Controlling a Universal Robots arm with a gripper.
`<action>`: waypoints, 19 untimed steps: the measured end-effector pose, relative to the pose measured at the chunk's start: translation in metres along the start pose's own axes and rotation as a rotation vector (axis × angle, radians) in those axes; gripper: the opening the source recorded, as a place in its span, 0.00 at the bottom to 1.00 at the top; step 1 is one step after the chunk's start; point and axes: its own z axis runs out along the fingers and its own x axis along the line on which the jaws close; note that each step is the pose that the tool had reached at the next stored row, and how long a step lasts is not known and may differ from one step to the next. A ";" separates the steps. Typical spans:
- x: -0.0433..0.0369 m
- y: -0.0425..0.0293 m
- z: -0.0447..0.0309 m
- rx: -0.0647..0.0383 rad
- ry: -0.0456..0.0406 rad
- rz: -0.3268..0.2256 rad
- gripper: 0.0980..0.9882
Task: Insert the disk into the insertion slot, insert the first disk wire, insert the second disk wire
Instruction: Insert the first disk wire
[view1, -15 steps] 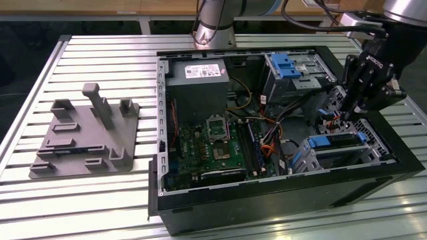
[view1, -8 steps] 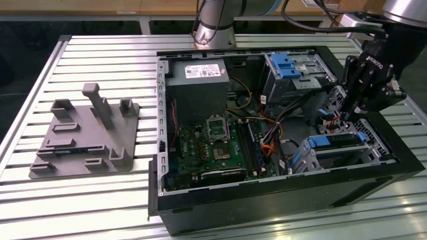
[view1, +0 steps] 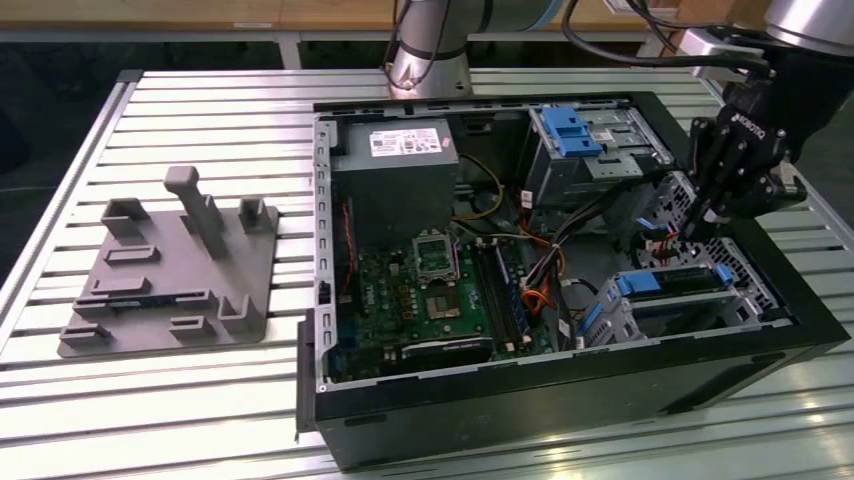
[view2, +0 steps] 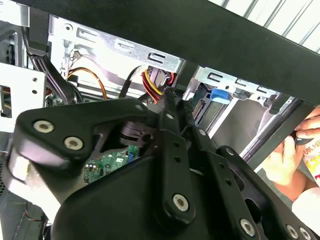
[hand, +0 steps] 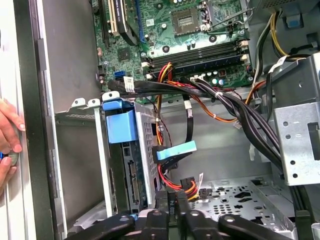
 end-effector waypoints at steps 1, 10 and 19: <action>-0.0001 0.0000 0.0002 0.000 0.0007 0.000 0.08; 0.0007 0.0071 0.0011 0.001 0.0060 -0.002 0.08; 0.0014 0.0110 0.0013 0.025 0.0135 -0.116 0.08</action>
